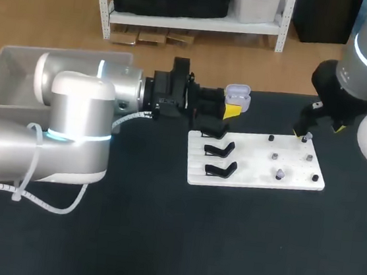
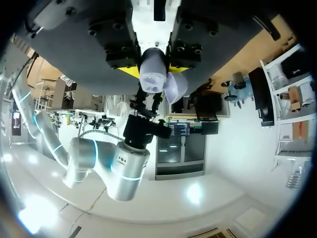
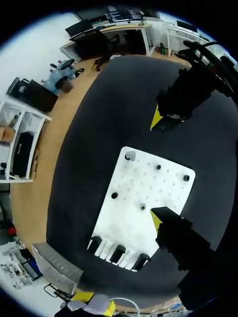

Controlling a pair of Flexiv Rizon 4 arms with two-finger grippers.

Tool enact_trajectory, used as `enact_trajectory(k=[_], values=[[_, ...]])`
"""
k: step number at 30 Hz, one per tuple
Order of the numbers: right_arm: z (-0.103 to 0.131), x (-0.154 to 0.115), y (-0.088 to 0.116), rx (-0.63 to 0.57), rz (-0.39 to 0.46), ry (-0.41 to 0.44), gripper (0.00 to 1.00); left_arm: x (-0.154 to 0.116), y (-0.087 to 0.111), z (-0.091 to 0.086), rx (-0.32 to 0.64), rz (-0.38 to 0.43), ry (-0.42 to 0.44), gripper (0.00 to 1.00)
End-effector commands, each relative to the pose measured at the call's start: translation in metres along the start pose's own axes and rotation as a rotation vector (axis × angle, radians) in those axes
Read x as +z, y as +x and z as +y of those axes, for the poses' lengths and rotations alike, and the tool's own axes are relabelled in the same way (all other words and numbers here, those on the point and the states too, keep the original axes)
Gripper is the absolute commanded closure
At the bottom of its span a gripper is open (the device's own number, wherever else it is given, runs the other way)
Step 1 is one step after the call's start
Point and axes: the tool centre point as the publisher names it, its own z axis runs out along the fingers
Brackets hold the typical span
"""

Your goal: Pick up each earbud case from the left stands, insert the matching earbuds, close the lid, and place the case in the box.

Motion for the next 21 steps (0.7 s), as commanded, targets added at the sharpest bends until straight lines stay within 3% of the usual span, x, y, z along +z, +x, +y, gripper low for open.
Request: enact_trajectory(k=[1, 4, 7, 10, 13, 15, 21], values=[[-0.005, 0.017, -0.015, -0.016, 0.039, -0.008, 0.00, 0.001, 0.001, 0.001, 0.001, -0.003, 0.000, 1.00], [-0.005, 0.023, -0.018, -0.028, 0.051, -0.002, 0.00, 0.001, 0.001, 0.001, 0.001, -0.003, 0.000, 1.00], [-0.007, 0.030, -0.018, -0.037, 0.070, -0.001, 0.18, 0.001, 0.001, 0.001, 0.001, -0.003, 0.000, 1.00], [-0.007, 0.035, -0.017, -0.044, 0.089, 0.003, 0.19, 0.001, 0.001, 0.001, 0.001, -0.003, 0.000, 1.00], [-0.008, 0.039, -0.016, -0.043, 0.100, 0.008, 0.26, 0.001, 0.001, 0.001, 0.001, -0.003, 0.000, 1.00], [-0.009, 0.042, -0.015, -0.047, 0.113, 0.021, 0.39, 0.001, 0.001, 0.001, 0.001, -0.003, 0.000, 1.00], [-0.013, 0.052, -0.013, -0.042, 0.131, 0.033, 0.42, 0.001, 0.001, 0.001, 0.001, -0.003, 0.000, 1.00]])
